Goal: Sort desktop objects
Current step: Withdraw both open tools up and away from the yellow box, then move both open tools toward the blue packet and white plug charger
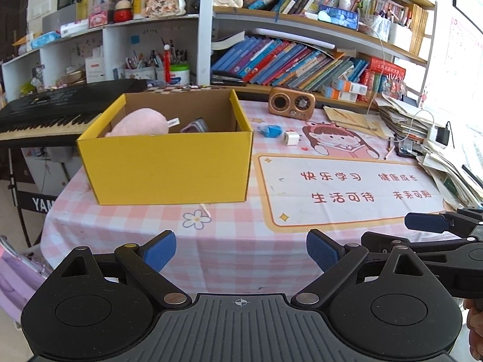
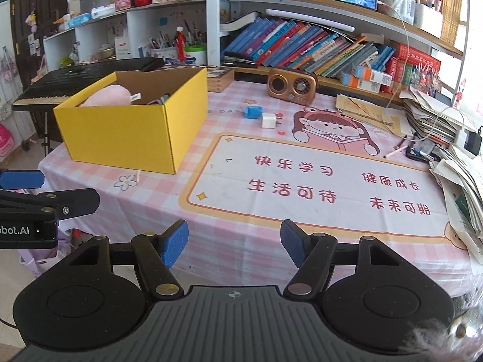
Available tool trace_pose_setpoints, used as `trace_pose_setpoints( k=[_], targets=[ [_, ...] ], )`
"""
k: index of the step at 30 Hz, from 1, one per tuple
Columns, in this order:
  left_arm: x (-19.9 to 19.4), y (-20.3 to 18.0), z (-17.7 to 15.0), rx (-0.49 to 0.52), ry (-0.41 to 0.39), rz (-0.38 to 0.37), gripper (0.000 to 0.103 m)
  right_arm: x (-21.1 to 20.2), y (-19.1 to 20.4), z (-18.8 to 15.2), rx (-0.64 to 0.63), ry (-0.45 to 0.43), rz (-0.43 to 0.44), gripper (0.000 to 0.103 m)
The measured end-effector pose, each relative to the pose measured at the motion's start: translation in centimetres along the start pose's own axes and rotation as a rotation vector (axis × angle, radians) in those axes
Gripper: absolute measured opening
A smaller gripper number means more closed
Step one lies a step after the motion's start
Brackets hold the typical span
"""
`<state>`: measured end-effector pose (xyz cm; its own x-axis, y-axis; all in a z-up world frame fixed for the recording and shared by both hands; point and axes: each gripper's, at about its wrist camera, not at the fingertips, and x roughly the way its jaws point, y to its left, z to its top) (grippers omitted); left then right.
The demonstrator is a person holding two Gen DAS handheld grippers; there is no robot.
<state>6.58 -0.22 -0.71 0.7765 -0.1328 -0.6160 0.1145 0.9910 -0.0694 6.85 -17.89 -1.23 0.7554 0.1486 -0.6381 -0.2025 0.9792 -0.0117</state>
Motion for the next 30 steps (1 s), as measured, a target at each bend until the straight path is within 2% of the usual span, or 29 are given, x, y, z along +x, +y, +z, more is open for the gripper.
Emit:
trace_pose_setpoints(
  k=[30],
  targets=[
    [5.7,-5.8,3.1,0.08,0.033,-0.11,0.095,2.6,-7.2,1.3,0.085,0.047,-0.1,0.067]
  ],
)
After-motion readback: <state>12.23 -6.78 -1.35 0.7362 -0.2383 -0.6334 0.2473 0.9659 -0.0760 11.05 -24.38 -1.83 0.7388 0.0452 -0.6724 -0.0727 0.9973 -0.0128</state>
